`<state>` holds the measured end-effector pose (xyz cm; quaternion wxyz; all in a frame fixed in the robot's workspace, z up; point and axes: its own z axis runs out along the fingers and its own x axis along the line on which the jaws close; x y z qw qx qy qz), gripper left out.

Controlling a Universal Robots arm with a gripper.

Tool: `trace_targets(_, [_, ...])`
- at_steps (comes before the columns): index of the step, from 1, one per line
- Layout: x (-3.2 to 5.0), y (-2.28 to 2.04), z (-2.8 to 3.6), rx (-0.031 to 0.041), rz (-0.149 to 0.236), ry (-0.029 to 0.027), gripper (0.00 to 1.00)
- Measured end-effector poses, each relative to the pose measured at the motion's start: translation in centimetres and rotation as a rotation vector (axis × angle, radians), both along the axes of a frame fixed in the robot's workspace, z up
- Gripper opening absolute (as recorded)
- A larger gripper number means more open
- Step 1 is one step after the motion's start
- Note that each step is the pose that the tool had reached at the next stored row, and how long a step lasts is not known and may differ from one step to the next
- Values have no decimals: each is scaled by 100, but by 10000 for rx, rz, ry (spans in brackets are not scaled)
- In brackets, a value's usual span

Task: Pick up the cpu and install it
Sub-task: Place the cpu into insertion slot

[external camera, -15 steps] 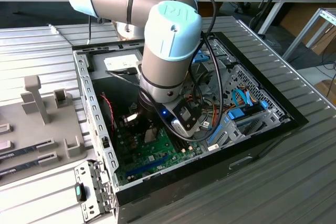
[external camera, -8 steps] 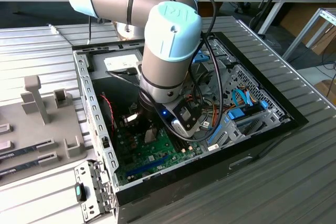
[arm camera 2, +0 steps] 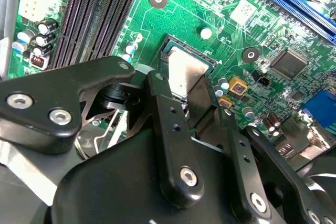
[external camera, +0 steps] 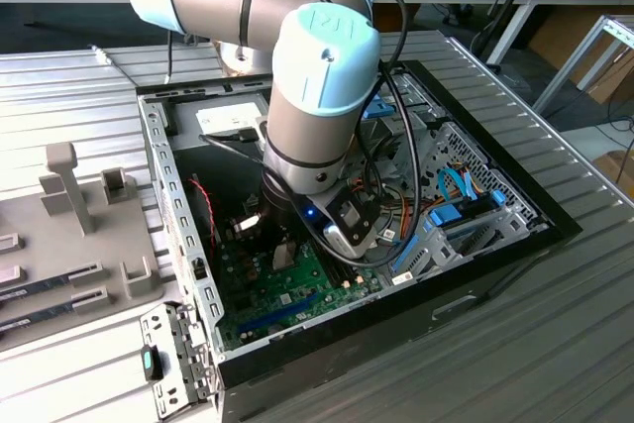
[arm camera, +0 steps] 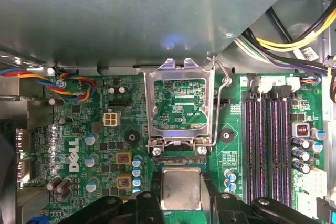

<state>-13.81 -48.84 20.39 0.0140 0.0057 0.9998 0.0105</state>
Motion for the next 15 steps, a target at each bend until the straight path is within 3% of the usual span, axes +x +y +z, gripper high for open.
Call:
trace_targets(9, [-1, 16, 1, 55, 36, 1, 40])
trace_targets(15, [-1, -44, -3, 89, -2, 0, 40])
